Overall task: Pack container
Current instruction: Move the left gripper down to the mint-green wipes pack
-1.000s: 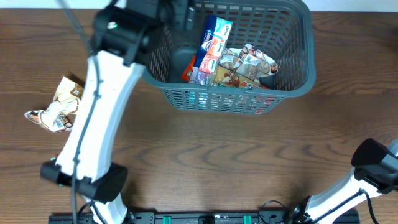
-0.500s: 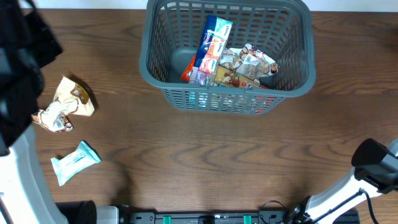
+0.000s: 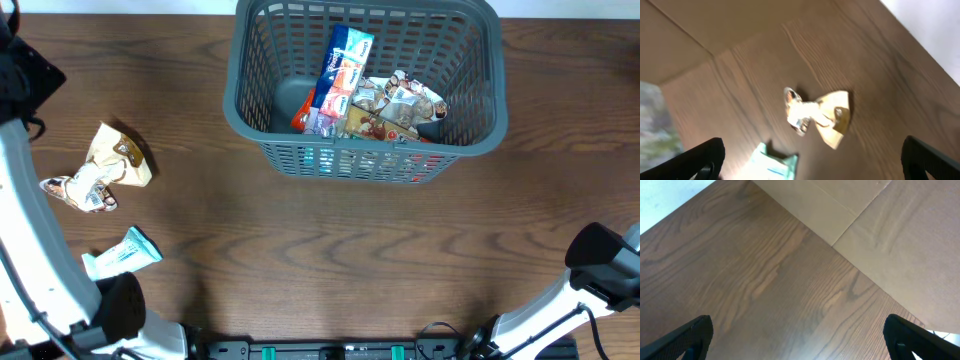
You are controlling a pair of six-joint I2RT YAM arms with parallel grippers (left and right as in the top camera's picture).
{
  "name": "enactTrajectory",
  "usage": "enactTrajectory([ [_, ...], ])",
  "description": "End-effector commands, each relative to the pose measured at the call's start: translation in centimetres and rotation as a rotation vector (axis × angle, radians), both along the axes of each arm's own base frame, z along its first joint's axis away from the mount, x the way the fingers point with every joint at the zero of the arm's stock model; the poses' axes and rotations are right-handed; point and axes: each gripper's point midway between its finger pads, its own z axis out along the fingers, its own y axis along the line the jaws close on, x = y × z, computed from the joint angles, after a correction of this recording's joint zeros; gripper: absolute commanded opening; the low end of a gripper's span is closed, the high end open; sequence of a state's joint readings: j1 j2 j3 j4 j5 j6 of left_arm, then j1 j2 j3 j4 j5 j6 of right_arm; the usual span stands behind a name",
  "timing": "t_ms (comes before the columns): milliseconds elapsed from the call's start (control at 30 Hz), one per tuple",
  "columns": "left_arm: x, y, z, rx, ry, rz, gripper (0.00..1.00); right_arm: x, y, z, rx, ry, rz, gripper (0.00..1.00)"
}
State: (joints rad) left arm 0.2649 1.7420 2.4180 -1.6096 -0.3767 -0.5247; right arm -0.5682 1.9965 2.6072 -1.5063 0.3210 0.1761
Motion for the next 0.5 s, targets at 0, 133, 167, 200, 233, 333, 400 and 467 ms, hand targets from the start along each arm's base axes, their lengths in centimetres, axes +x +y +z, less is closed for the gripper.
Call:
enactTrajectory([
  [0,-0.4,-1.3,-2.5,-0.13,0.063,0.001,0.99,-0.1,-0.4,-0.5,0.009,0.008,-0.017,0.99],
  [133,-0.3,-1.9,-4.2,-0.188,0.098,0.011,0.99,-0.1,-0.4,-0.5,0.01,0.008,-0.017,0.99],
  [167,-0.3,-2.1,-4.6,-0.214,0.098,0.028,0.99,-0.1,-0.4,-0.5,0.01,0.008,-0.017,0.99],
  [200,-0.3,-2.2,-5.2,-0.245,0.098,0.056,0.99,-0.1,-0.4,-0.5,0.01,0.008,-0.017,0.99],
  [233,-0.4,-2.4,-5.8,-0.272,0.103,0.074,0.99,-0.1,-0.4,-0.5,0.01,0.008,-0.017,0.99],
  [333,-0.9,-2.7,-7.6,-0.334,0.15,0.101,0.99,-0.1,-0.4,-0.5,0.009,0.008,-0.017,0.99],
  [400,-1.9,-2.6,-8.9,-0.35,0.2,0.119,0.99,-0.1,-0.4,-0.5,0.01,0.008,-0.017,0.99],
  [467,-3.6,-2.4,-10.1,-0.352,0.252,0.148,0.99,-0.1,-0.4,-0.5,0.01,0.008,-0.017,0.99],
])
